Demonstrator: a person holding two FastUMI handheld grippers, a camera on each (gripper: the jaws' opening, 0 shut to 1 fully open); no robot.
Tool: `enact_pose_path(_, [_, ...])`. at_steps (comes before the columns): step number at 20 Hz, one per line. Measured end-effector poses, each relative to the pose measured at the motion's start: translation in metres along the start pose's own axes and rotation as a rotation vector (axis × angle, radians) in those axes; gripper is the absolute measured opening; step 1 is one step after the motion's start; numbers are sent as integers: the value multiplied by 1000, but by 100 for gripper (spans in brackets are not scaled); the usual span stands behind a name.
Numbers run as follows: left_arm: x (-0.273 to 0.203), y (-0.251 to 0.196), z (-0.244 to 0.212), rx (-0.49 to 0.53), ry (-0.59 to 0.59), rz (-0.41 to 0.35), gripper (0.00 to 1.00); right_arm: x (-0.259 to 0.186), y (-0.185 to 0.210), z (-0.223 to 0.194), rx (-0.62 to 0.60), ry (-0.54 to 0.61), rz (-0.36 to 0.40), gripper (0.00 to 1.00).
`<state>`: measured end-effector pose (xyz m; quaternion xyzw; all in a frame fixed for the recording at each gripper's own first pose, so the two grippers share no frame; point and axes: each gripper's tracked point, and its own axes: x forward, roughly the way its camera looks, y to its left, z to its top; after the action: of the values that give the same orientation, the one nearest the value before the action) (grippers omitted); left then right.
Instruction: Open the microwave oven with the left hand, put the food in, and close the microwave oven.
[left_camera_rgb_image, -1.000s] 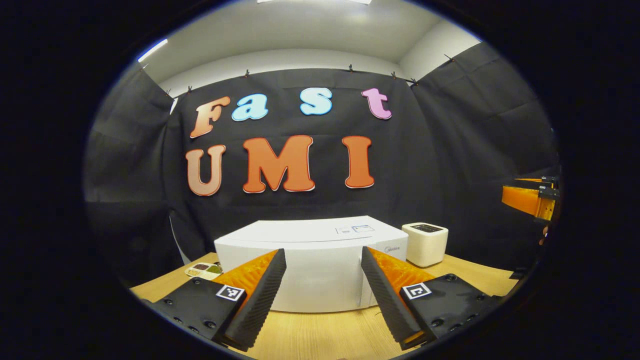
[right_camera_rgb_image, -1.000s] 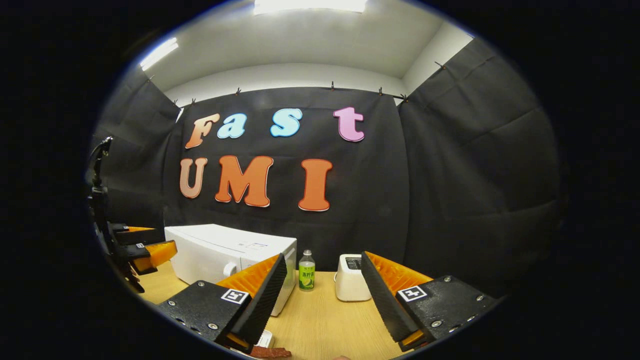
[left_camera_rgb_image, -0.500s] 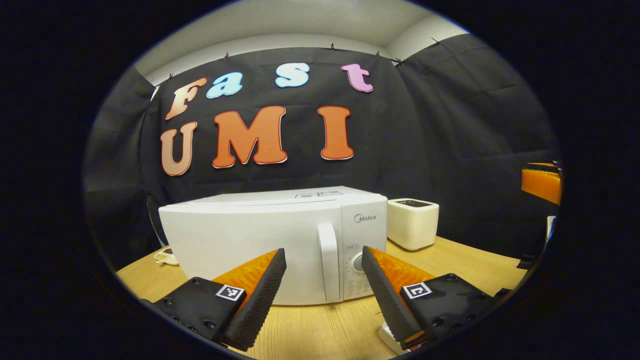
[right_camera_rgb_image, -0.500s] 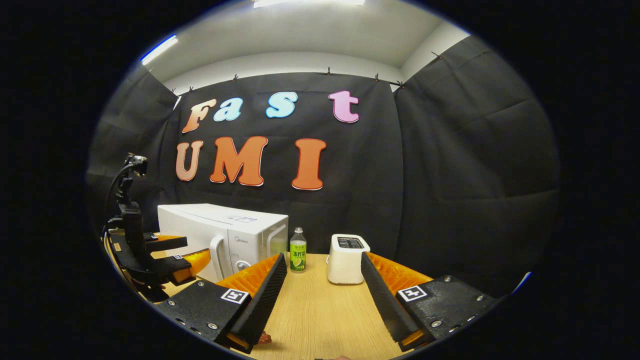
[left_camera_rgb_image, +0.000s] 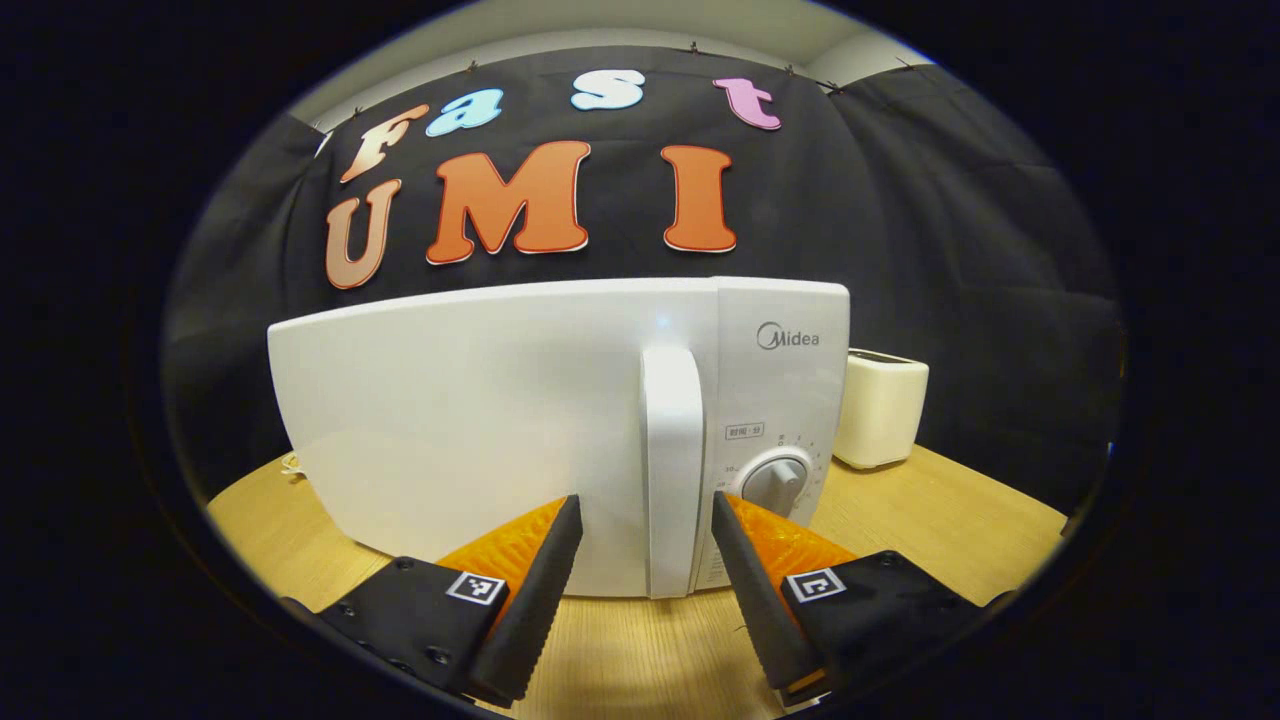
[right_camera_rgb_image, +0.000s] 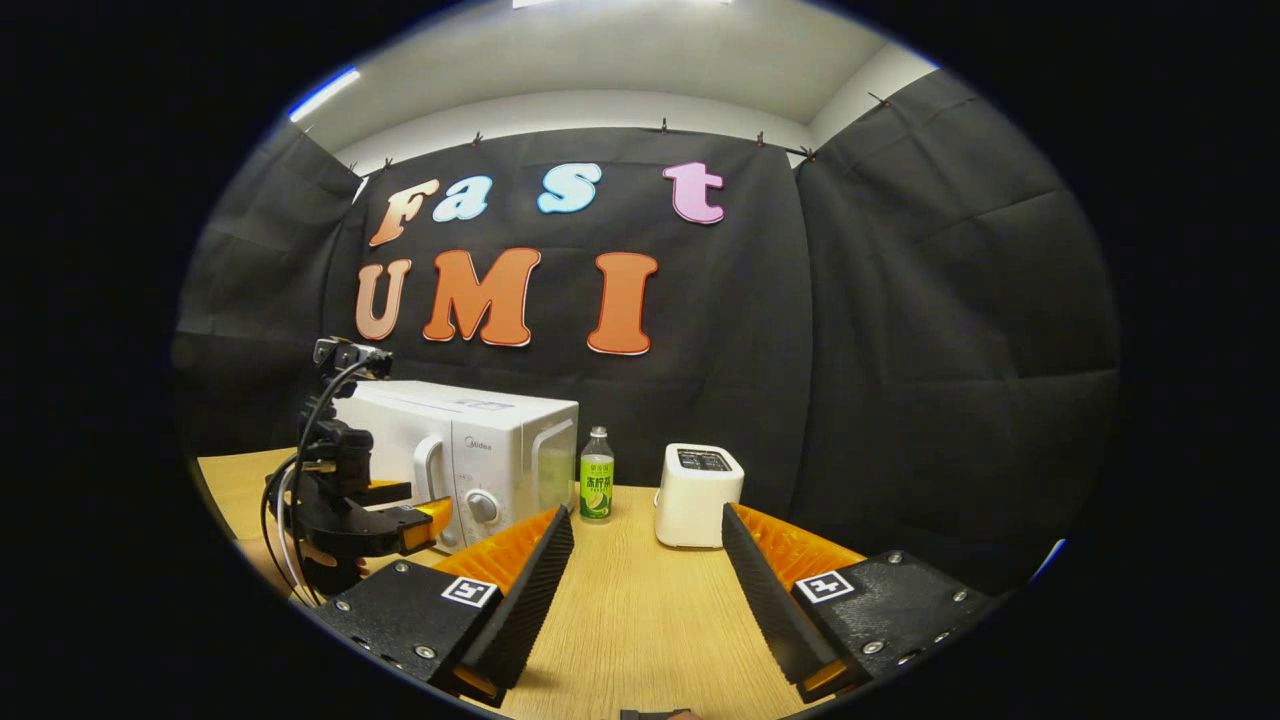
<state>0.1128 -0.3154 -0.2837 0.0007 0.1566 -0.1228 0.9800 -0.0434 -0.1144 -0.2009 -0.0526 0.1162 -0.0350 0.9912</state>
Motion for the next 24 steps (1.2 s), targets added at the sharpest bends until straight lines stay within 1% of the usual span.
enact_pose_path(1, [2, 2, -3, 8, 12, 22, 87, 1, 0, -2, 0, 3, -1, 93])
enact_pose_path(2, [1, 2, -2, 15, 11, 36, 83, 2, -1, -4, 0, 7, 1, 93])
enact_pose_path(3, [1, -1, -2, 13, 2, 45, 77, 3, -1, -5, 4, 10, 0, 93])
enact_pose_path(5, [1, -5, -2, 3, 2, 48, 84, 6, -2, -8, 15, 17, 0, 93])
enact_pose_path(6, [2, -7, -2, -11, -1, 44, 78, 8, -3, -10, 20, 22, 0, 93])
enact_pose_path(7, [3, -11, -2, -18, 4, 33, 69, 8, -5, -12, 19, 26, -1, 93])
enact_pose_path(8, [3, -12, -1, -17, 0, 32, 65, 8, -5, -13, 16, 30, -3, 93])
enact_pose_path(9, [-1, -11, -1, -25, -1, 24, 53, 8, -7, -15, 11, 32, -7, 93])
enact_pose_path(10, [2, -12, -1, -20, 4, 16, 37, 7, -8, -16, 9, 34, -12, 93])
enact_pose_path(13, [1, -13, -2, -36, 0, 0, 28, 6, -5, -18, 13, 43, -6, 93])
enact_pose_path(15, [1, -12, -2, -32, 7, 6, 15, 5, -4, -21, 7, 52, -7, 93])
enact_pose_path(17, [1, -12, -1, -31, 13, 2, 15, 3, -3, -21, 0, 52, -8, 93])
enact_pose_path(18, [1, -12, -2, -33, 15, -5, 11, 2, -2, -21, -4, 54, -6, 93])
enact_pose_path(19, [-2, -12, 2, -45, 13, -9, 11, 2, -1, -22, -7, 55, -7, 93])
enact_pose_path(20, [1, -12, 0, -46, 12, -11, 7, 1, -1, -23, -9, 57, -7, 93])
enact_pose_path(22, [-1, -11, -2, -52, 14, -9, 7, 1, 0, -27, -9, 67, -6, 93])
enact_pose_path(23, [-4, -12, -5, -53, 33, -9, 11, 0, 1, -29, -10, 74, -6, 93])
enact_pose_path(24, [-12, -8, -5, -62, 16, -1, 11, 1, 1, -32, -12, 80, -8, 93])
